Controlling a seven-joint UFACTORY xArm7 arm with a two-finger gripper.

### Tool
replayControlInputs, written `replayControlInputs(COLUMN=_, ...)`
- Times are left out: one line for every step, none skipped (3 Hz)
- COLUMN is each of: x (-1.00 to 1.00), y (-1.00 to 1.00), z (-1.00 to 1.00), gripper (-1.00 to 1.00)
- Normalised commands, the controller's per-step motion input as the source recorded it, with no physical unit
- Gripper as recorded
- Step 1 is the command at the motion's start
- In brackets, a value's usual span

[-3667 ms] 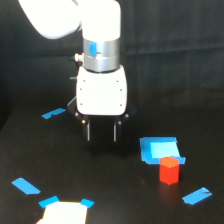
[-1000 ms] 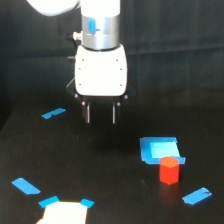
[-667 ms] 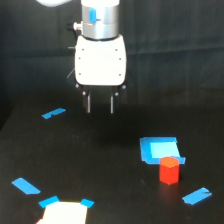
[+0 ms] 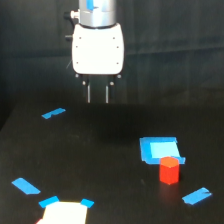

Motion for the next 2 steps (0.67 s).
replayControlInputs(x=-0.40, y=0.43, z=1.00, gripper=-1.00)
replayControlInputs(x=-0.67, y=0.36, z=-0.47, gripper=-1.00)
